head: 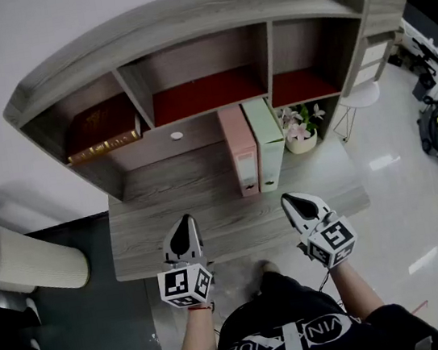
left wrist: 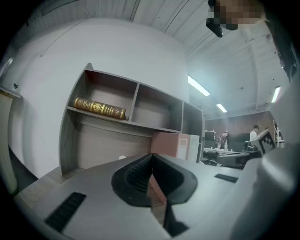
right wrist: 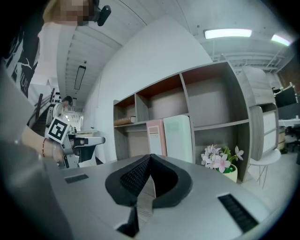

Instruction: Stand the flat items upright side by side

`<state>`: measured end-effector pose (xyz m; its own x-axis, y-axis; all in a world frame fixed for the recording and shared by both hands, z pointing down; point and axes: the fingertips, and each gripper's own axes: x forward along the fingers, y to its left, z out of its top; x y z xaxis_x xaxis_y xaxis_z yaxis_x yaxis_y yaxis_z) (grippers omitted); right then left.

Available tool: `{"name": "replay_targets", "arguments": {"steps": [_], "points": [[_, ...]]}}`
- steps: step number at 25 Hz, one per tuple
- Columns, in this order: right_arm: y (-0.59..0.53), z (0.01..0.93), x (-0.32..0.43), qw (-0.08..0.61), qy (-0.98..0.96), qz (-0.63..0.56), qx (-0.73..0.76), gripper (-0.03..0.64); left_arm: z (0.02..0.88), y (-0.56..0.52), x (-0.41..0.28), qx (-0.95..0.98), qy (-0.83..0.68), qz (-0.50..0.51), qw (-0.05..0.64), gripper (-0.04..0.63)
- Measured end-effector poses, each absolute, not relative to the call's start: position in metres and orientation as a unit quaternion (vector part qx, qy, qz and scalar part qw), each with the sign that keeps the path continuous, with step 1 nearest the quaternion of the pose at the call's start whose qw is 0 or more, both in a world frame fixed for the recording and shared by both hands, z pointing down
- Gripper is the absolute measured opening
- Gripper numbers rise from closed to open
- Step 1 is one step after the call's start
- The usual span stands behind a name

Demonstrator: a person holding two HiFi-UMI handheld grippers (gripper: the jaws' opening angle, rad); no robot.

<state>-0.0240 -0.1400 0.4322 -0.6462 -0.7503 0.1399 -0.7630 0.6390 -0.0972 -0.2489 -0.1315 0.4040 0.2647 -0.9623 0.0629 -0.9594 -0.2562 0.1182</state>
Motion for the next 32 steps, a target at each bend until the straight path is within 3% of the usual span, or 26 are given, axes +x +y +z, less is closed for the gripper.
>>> {"name": "replay_targets", "arguments": {"steps": [32], "points": [[-0.093, 0.411, -0.006, -0.022, -0.882, 0.082, 0.464, 0.009, 0.408, -0.079, -0.268, 0.797, -0.600, -0.003, 0.066, 0.005]]}}
